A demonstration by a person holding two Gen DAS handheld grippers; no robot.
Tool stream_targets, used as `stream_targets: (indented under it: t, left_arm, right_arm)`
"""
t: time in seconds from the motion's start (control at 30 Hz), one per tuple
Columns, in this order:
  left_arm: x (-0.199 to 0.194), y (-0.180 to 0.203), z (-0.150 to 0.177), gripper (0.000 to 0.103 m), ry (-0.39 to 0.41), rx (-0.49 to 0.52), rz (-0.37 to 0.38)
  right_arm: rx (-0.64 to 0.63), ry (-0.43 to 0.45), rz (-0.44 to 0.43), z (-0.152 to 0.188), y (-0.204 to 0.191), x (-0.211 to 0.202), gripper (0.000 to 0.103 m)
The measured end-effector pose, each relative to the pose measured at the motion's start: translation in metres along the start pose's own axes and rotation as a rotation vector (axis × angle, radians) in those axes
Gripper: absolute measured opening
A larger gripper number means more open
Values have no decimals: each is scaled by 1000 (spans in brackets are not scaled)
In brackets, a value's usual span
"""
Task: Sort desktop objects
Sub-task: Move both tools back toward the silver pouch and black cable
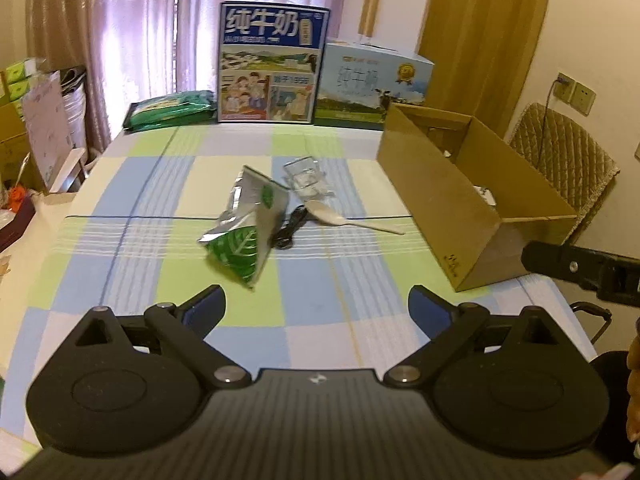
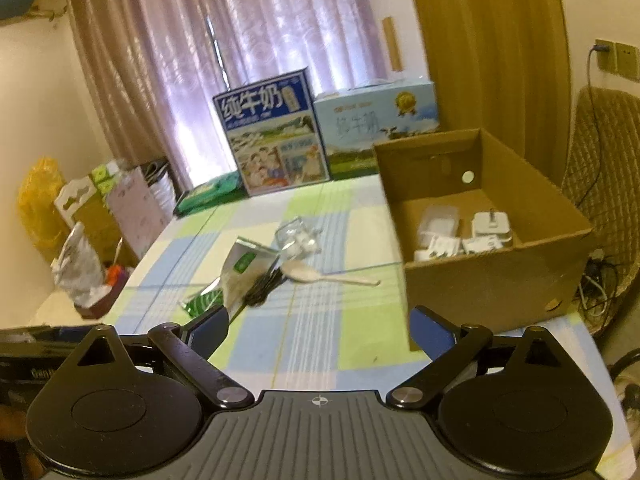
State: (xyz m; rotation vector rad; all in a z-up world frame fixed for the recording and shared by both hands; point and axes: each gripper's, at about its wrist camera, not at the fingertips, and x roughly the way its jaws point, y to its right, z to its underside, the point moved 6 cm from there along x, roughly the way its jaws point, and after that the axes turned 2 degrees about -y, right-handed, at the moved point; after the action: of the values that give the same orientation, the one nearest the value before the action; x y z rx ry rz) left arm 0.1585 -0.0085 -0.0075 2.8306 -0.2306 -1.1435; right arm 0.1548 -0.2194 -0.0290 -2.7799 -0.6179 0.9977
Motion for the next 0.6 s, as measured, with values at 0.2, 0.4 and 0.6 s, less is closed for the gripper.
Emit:
stream_targets:
  t: [0.2, 0.4, 0.6]
  left_arm:
    - [-8, -22, 1, 96, 4, -11, -12]
    - [-17, -30, -1, 96, -4, 5, -40]
    - [-33, -33, -1, 96, 0, 24, -79]
  right_arm:
    - [-14, -21, -11, 9, -15, 6, 95]
    - [-23, -27, -45, 12, -29, 10, 95]
    - [-34, -21, -91, 13, -44, 6, 95]
